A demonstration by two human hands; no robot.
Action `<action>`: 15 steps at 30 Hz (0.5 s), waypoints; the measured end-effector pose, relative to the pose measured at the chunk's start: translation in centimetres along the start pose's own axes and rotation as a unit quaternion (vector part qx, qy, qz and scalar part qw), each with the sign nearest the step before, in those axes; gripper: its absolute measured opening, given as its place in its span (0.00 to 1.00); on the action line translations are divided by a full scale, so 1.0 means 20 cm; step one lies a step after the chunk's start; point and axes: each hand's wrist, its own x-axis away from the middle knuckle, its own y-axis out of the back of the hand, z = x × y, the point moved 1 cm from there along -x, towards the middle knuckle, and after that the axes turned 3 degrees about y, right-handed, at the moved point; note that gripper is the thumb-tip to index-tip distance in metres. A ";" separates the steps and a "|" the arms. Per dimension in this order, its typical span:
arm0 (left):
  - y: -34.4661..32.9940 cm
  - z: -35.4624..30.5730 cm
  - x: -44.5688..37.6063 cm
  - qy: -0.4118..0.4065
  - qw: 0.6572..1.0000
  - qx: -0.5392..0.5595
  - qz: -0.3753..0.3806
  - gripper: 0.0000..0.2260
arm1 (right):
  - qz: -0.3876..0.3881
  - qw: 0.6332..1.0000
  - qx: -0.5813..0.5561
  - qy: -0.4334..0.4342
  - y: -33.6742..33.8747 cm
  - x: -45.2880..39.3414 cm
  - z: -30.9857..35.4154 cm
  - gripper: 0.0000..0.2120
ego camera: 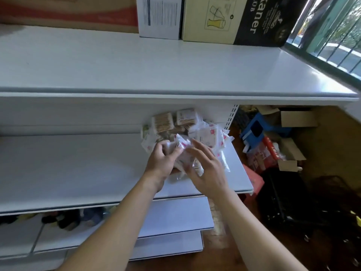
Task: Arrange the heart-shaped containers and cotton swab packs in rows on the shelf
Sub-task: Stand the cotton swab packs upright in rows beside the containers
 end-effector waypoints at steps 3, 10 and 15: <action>0.04 0.03 -0.06 -0.002 1.000 -0.003 -0.028 0.24 | -0.077 0.986 0.045 -0.138 0.04 -0.08 -0.11 0.17; 0.11 0.01 -0.04 -0.025 0.998 -0.022 -0.057 0.18 | -0.030 0.916 0.224 -0.333 -0.06 -0.26 -0.26 0.33; 0.14 0.01 -0.09 -0.039 0.997 -0.010 -0.070 0.17 | -0.082 0.970 0.116 -0.197 -0.03 -0.23 -0.20 0.24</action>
